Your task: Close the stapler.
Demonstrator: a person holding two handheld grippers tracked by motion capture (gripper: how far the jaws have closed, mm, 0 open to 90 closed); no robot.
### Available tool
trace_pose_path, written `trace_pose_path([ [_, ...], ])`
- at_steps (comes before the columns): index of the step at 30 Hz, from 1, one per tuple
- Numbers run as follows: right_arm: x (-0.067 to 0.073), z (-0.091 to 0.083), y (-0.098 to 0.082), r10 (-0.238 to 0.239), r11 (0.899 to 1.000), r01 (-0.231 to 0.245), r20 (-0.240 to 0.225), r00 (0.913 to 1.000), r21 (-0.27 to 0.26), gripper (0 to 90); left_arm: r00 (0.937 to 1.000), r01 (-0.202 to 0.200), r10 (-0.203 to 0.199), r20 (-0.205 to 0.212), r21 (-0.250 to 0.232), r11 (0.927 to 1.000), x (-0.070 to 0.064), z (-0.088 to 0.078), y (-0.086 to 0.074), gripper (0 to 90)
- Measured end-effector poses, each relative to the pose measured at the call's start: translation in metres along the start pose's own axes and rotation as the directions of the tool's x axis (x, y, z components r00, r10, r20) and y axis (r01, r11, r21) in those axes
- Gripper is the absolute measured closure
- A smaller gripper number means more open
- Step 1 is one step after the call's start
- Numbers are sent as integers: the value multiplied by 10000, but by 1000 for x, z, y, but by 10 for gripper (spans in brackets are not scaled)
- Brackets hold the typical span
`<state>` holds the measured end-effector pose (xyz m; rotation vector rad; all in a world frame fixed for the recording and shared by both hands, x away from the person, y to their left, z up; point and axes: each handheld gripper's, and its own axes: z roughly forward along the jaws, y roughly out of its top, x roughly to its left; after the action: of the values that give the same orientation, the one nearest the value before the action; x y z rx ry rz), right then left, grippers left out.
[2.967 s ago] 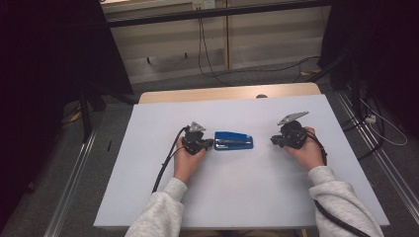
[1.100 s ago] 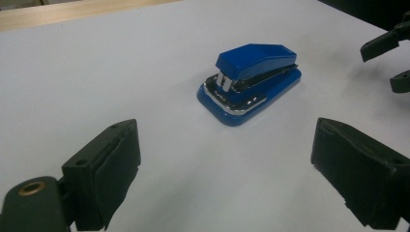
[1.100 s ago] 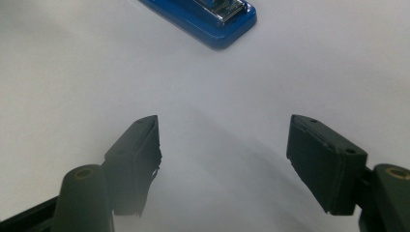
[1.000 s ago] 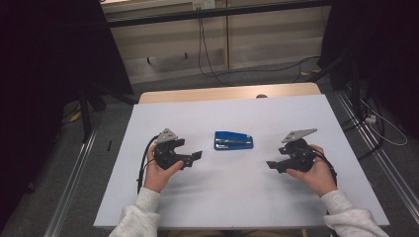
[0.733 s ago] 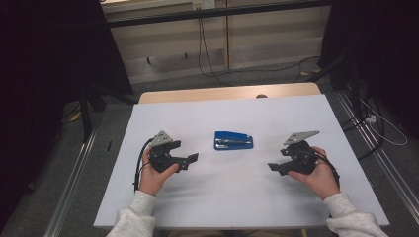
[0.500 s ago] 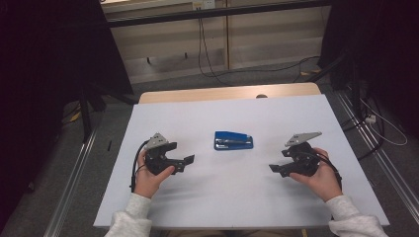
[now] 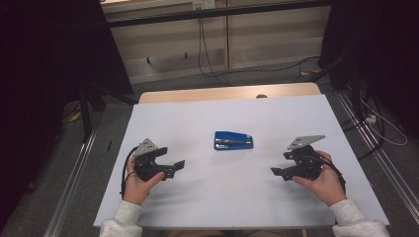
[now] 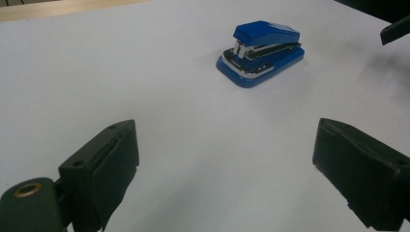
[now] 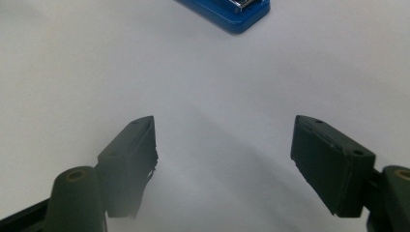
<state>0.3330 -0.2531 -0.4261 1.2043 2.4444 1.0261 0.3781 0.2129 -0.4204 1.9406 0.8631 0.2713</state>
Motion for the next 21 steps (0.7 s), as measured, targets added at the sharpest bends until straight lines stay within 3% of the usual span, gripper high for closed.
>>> trace_pose_path([
  [21, -1, -12, -9, 115, 9999, -115, 59, 9999, -90, 238, 9999, -35, 35, -138, 2, 10000, 5, -28, -20, 91],
])
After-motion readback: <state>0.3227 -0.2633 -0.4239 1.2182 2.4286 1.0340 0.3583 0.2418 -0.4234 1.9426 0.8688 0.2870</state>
